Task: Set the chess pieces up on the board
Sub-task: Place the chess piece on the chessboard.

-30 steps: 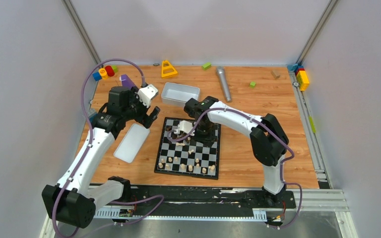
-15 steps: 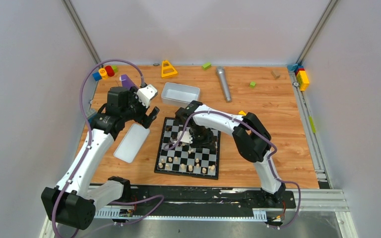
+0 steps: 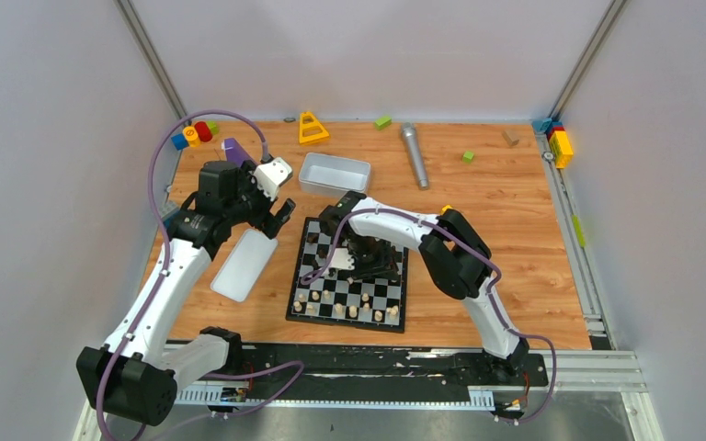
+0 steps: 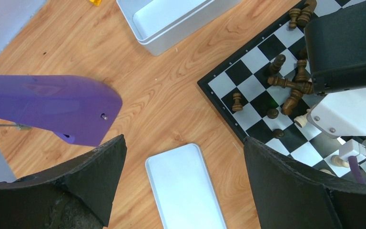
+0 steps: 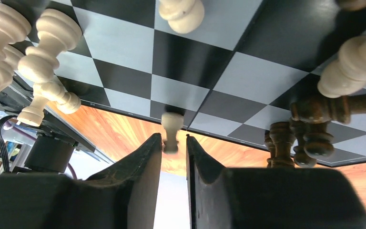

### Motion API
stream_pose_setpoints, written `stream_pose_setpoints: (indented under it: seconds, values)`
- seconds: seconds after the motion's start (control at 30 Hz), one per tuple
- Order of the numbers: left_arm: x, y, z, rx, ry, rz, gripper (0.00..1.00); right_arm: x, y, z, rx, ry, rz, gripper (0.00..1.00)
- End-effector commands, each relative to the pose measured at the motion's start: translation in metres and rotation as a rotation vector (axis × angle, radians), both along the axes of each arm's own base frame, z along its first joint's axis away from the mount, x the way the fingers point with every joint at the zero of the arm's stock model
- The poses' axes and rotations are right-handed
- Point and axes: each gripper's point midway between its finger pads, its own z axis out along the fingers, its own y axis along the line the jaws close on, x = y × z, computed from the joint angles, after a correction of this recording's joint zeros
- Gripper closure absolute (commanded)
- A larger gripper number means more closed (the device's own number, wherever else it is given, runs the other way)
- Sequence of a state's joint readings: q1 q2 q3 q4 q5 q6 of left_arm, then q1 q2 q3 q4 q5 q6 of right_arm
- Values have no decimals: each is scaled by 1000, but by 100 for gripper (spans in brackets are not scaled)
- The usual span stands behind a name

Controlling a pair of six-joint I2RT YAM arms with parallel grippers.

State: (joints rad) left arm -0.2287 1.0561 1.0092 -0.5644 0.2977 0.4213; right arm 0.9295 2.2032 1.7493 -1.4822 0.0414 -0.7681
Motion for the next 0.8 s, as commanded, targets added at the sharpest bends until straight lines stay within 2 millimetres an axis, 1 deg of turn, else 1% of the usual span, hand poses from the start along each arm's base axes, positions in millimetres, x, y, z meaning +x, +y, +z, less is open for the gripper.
stream_pose_setpoints:
  seconds: [0.0, 0.17, 0.27, 0.3, 0.4, 0.47, 0.57, 0.63, 0.77]
  values:
    - [0, 0, 13, -4, -51, -19, 0, 5, 7, 8, 12, -17, 31, 69]
    - [-1, 0, 12, 1, -52, -22, 0, 8, 14, 14, 50, -33, 27, 55]
    - [-2, 1, 12, 2, -53, -23, 0, 13, 25, 24, 117, -56, 6, 53]
    - [-2, 1, 12, 3, -52, -25, 0, 10, 32, 27, 166, -41, -13, 53]
    - [-3, 0, 11, 4, -52, -29, 0, 14, 48, 40, 297, -40, -78, 52]
    - [-5, -1, 9, 2, -43, -40, 0, 16, 57, 46, 394, -40, -124, 51]
    - [-9, -4, 7, -6, -28, -54, 0, 13, 71, 54, 550, -27, -163, 49]
    - [-9, -4, 7, -13, -26, -56, 0, 12, 80, 56, 636, -33, -171, 47]
    - [-11, -6, 12, -30, -27, -55, 0, 7, 93, 50, 750, -22, -164, 43]
